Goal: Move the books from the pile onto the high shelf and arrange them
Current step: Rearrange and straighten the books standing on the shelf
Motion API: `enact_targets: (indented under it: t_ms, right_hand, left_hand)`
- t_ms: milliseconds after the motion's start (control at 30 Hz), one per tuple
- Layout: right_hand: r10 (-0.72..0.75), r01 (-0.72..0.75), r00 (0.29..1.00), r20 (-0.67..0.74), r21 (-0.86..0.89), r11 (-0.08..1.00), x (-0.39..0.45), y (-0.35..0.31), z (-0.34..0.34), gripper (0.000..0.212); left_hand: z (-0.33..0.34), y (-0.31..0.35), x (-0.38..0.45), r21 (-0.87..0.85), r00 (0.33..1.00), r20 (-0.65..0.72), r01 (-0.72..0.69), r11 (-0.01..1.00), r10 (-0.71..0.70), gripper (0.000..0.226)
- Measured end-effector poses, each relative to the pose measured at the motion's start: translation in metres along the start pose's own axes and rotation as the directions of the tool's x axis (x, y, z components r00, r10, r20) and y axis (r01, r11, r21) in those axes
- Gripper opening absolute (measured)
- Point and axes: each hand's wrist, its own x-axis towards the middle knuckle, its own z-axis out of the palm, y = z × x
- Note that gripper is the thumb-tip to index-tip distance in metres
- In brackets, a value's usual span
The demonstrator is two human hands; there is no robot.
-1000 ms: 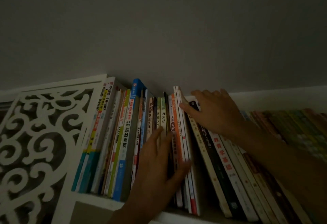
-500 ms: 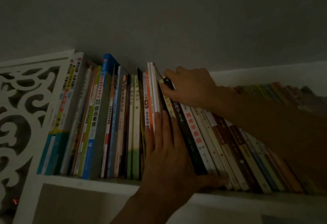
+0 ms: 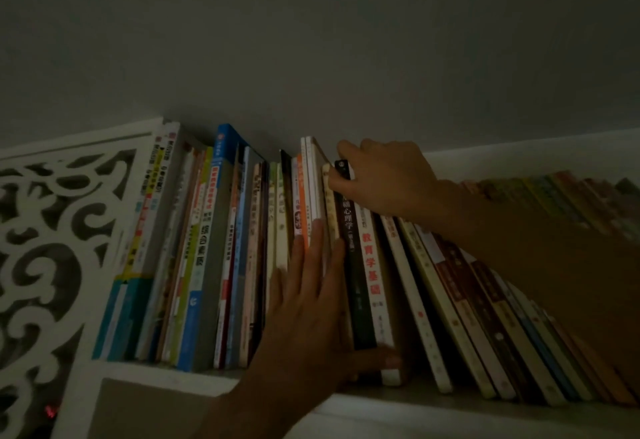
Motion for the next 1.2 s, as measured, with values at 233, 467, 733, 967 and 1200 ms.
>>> enact_targets:
  t_ms: [233,467,733,967,1200]
  right_hand:
    - [-0.050,0.045,0.997,0.066,0.081,0.996,-0.003,0.007,-0.010,0.040]
    - [0.085,-0.178,0.981,0.176,0.620,0.764,0.018,0.023,-0.032,0.025]
    - [0.015,-0.171,0.909,0.417,0.340,0.925,-0.022,0.039,-0.038,0.060]
    - [0.100,-0.186,0.960,0.262,0.329,0.926,-0.028,0.038,-0.024,0.047]
    - [-0.126,0.053,0.967,0.222,0.311,0.949,0.014,0.015,-0.018,0.034]
  left_hand:
    - [-0.004,-0.032,-0.006,-0.210,0.990,-0.047,-0.137,0.968,0.130,0.093]
    - [-0.026,-0.050,0.010,-0.235,0.954,-0.277,-0.183,0.955,0.114,0.049]
    - [-0.028,-0.013,0.005,-0.075,0.992,-0.121,-0.057,0.996,0.047,0.109]
    - [-0.005,0.000,0.028,-0.020,0.997,-0.067,-0.047,0.999,0.046,0.136]
    - [-0.002,-0.014,0.022,-0.122,0.969,-0.165,-0.205,0.971,0.184,0.110]
